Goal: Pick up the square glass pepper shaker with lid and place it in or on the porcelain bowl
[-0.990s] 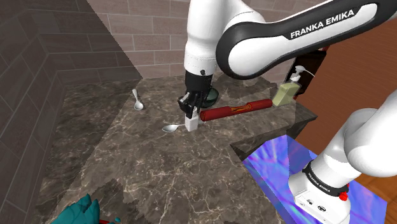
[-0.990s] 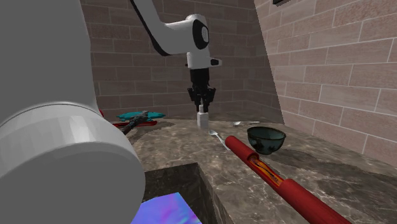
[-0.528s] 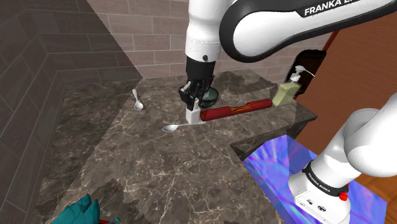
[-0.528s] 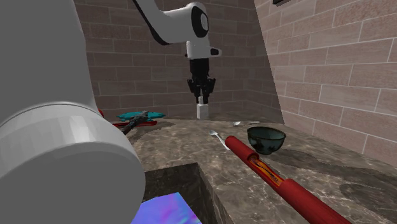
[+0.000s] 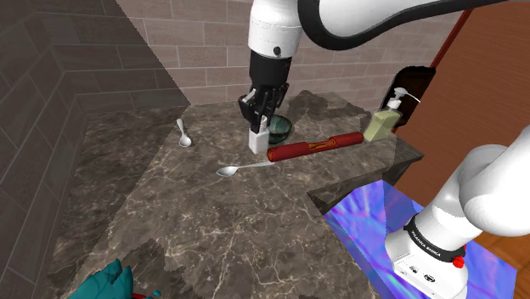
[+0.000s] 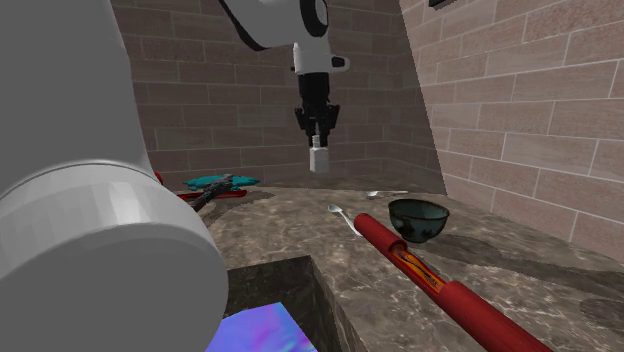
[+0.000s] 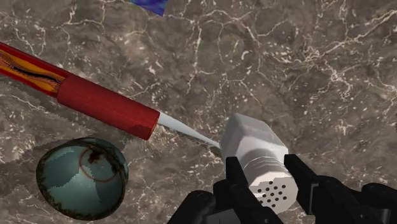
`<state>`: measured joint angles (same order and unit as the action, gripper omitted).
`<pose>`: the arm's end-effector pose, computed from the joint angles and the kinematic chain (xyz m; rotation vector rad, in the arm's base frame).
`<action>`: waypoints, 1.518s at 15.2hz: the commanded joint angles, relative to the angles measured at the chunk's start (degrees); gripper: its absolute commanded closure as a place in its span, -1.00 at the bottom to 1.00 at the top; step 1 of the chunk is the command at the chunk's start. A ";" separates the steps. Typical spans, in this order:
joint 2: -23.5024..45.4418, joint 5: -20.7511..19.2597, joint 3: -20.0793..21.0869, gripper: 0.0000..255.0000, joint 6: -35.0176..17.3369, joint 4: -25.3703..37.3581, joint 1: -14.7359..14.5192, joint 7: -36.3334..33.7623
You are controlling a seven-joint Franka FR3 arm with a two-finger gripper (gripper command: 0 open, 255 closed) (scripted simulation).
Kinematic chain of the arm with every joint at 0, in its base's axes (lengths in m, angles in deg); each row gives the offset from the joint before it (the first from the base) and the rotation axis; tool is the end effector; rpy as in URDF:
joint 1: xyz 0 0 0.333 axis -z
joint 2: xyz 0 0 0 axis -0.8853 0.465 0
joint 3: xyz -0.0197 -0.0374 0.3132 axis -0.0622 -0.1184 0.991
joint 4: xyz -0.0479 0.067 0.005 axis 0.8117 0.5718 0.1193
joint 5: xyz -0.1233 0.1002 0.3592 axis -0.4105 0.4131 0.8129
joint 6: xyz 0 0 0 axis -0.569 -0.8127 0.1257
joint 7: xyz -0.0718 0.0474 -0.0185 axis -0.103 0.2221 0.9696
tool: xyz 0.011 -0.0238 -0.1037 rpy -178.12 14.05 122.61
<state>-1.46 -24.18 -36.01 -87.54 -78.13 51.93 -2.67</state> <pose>0.4055 0.3233 0.5092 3.0815 0.2993 0.0984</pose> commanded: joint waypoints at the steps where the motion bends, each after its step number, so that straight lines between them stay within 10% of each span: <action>1: -0.37 0.09 -0.90 1.00 0.74 0.43 0.58 1.52; 23: 7.74 -2.83 -14.19 1.00 2.72 11.02 11.22 24.40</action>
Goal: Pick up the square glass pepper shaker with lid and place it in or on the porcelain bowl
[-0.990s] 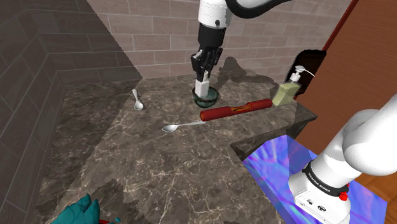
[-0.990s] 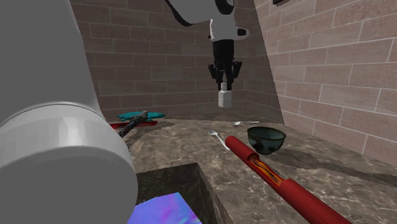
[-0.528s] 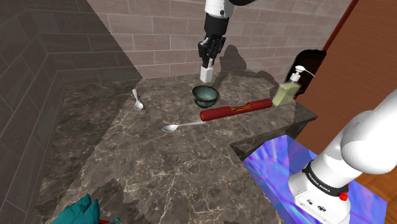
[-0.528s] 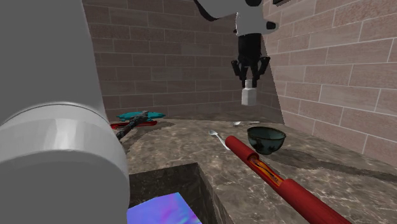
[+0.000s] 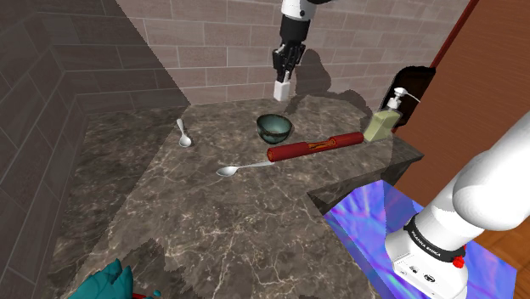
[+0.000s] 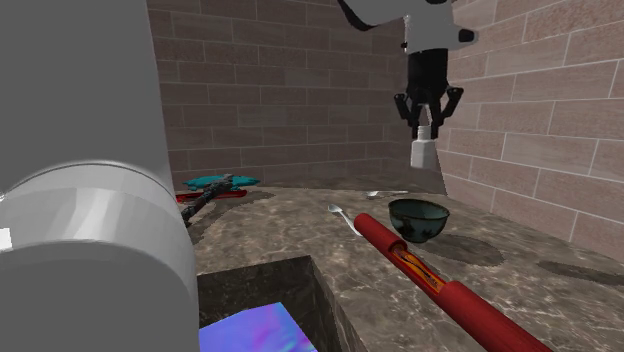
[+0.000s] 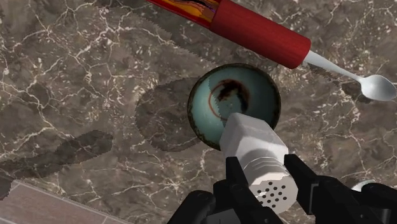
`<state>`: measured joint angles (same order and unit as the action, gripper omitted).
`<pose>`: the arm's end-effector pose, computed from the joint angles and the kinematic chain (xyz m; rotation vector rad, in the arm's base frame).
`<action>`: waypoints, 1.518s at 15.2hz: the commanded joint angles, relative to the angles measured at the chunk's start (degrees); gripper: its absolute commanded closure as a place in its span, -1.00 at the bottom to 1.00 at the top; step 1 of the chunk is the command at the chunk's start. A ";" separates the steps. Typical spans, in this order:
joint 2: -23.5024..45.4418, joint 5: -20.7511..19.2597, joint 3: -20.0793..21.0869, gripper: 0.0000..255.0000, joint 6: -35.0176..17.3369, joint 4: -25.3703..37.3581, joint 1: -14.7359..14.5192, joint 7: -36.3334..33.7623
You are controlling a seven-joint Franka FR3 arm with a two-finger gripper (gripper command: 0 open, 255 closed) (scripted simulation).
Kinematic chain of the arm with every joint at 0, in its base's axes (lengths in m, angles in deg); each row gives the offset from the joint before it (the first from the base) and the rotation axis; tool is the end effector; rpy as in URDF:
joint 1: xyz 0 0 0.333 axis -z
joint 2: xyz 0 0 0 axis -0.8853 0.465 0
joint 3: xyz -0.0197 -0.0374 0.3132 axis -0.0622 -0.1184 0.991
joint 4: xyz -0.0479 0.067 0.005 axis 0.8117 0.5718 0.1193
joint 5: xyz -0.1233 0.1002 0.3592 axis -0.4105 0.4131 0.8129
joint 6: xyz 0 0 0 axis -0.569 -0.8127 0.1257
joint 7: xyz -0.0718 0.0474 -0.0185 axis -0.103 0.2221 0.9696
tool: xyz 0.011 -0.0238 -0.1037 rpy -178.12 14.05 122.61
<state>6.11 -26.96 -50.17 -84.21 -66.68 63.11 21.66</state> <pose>0.5487 0.1151 0.5388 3.0815 0.2985 0.0975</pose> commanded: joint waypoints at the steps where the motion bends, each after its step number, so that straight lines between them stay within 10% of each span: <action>1: 0.22 -0.07 -0.04 1.00 -1.36 -1.13 0.04 0.02; 23: 2.66 -0.99 0.02 1.00 -13.55 -10.97 -0.01 -1.05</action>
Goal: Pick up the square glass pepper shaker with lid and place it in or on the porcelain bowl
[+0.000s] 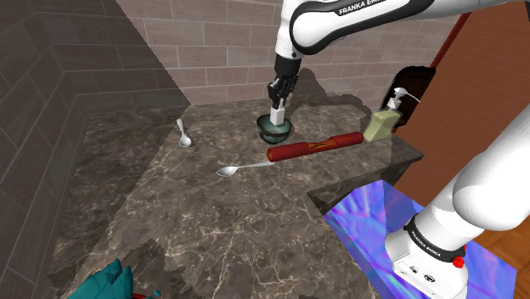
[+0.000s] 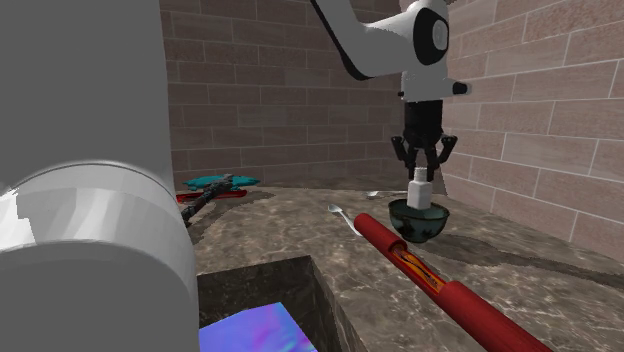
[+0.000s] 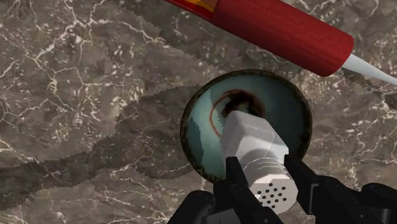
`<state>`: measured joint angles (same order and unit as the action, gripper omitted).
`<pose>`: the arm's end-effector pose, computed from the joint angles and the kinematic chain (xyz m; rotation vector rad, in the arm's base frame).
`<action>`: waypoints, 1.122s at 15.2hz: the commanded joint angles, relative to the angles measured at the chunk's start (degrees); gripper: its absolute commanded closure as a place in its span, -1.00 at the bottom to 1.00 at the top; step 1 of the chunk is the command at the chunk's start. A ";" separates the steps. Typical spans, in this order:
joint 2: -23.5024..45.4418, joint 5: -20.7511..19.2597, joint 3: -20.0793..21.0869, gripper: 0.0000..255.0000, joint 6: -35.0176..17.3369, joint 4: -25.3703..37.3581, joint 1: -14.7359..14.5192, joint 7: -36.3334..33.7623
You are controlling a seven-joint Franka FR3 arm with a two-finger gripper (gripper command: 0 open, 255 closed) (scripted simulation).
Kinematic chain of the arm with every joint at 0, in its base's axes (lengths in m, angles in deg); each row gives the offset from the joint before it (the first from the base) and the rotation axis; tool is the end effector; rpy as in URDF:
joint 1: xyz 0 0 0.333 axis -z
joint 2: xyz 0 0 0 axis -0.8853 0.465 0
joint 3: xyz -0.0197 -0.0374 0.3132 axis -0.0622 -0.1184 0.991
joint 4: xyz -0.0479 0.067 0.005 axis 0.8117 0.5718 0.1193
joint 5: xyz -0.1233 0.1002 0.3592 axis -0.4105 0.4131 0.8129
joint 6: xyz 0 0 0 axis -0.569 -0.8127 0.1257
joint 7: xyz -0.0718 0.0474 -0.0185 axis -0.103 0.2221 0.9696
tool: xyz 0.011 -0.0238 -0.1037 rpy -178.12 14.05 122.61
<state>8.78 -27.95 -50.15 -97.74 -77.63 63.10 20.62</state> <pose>0.5498 0.1145 0.4434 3.0814 0.2995 0.0977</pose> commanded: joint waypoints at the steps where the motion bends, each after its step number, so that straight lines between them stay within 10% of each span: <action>1: -0.01 0.00 0.00 1.00 -0.02 -0.02 0.00 0.00; 2: 0.00 0.00 0.00 1.00 -0.01 -0.01 0.00 0.00; 3: 0.00 0.00 0.00 -1.00 -0.01 -0.01 0.00 0.00; 17: -2.33 0.78 0.08 -1.00 6.91 4.66 -0.07 0.53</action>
<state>6.45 -27.18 -50.07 -90.88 -73.01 63.03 21.14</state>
